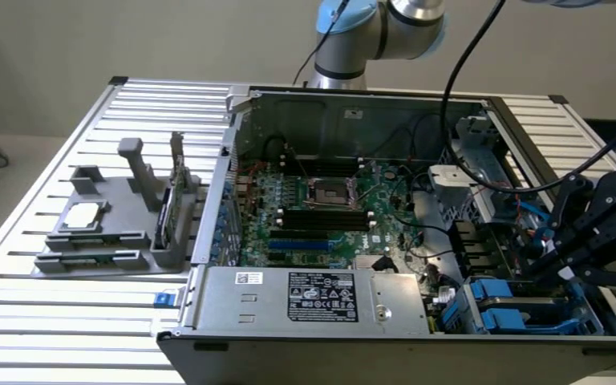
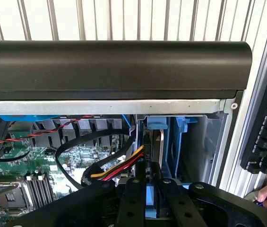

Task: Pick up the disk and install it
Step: 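Insert the first disk wire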

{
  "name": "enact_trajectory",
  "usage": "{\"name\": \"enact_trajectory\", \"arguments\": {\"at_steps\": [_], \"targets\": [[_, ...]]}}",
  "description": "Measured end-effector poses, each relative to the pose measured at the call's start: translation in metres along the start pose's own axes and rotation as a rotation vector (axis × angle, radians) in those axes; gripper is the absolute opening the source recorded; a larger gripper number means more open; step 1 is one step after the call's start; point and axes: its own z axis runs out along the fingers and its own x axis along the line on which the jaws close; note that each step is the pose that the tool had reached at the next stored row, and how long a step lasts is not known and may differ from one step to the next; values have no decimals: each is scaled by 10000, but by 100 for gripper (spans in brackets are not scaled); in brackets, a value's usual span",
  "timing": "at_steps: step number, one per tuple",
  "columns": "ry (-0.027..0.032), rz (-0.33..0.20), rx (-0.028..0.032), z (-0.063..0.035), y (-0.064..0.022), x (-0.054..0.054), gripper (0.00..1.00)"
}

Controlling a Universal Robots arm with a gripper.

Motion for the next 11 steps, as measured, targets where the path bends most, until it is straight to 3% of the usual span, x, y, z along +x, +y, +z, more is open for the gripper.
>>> {"name": "enact_trajectory", "arguments": {"at_steps": [11], "targets": [[52, 161, 80, -2, 6, -6, 16]]}}
